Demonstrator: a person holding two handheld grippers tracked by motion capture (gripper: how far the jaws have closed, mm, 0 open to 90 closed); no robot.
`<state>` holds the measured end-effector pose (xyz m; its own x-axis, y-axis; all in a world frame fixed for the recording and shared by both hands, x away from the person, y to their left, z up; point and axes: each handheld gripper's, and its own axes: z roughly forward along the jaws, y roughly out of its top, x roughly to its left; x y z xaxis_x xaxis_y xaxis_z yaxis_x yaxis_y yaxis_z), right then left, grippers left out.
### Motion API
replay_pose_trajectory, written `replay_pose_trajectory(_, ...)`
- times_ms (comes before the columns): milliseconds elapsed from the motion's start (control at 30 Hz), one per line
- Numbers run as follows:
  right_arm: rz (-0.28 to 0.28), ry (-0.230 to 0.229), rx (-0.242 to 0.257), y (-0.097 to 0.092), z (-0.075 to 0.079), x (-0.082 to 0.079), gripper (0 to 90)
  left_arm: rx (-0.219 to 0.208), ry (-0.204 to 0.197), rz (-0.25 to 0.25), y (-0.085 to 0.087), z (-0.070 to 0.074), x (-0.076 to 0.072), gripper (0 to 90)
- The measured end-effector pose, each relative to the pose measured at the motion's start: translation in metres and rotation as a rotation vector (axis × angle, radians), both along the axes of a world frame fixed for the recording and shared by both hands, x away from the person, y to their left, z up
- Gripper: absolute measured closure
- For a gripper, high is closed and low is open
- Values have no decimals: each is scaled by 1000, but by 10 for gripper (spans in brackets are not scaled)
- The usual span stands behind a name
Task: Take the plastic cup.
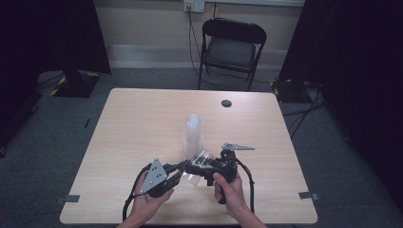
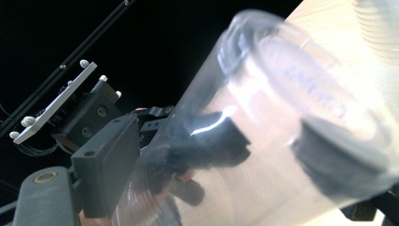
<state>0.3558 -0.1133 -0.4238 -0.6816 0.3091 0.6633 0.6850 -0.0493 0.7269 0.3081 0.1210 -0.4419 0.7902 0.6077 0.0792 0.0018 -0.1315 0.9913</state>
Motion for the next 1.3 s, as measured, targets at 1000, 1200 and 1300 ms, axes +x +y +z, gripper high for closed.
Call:
replay_pose_trajectory(1000,-70,-77,-83,-18,8,7,170,54,195,-36,11,3,3,871)
replay_pose_trajectory(1200,-80,-79,-90,-22,9,8,174,61,215,-22,12,5,4,883)
replay_pose_trajectory(1300,-80,-81,-92,-23,10,8,175,62,227,-17,13,5,5,888)
